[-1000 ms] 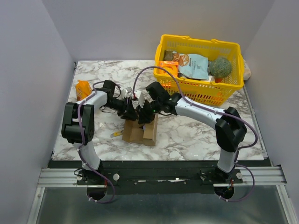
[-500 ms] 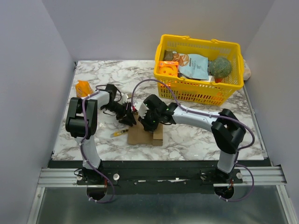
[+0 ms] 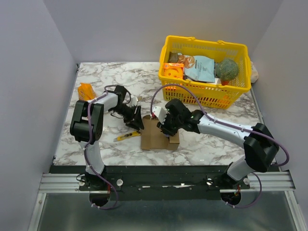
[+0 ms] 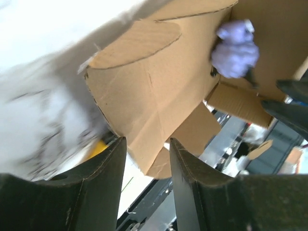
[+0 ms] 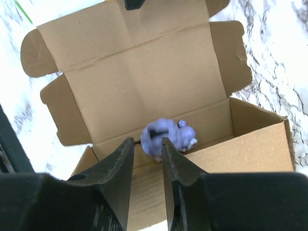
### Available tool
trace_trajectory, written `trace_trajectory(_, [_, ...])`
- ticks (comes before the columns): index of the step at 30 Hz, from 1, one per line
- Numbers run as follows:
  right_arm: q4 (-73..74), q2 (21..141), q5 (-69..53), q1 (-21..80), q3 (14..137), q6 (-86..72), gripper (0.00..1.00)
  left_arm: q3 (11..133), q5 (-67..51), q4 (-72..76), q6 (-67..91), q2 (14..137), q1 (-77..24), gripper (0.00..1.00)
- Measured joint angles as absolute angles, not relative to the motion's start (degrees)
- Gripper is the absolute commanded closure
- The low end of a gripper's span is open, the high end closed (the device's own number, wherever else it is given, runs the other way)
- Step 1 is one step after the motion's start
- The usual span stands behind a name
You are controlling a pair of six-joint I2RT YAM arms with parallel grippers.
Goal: Unpack the express box
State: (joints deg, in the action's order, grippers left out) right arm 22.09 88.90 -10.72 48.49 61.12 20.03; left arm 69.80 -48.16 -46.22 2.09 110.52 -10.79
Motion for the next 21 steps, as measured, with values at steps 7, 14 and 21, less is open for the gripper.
trace_trajectory(7, [21.80, 88.51, -8.32, 46.61, 55.70, 26.13, 0.58, 73.10, -48.12, -47.51, -0.62, 110.54, -15.49, 0.45])
trace_trajectory(14, [21.80, 83.15, -7.22, 45.34, 50.65, 29.32, 0.47, 76.05, -49.84, -48.16, -3.09, 109.06, -16.23, 0.02])
trace_trajectory(21, [21.54, 80.51, -7.09, 45.30, 50.15, 34.28, 0.45, 74.63, -49.76, -45.39, 0.73, 106.06, -19.25, 0.01])
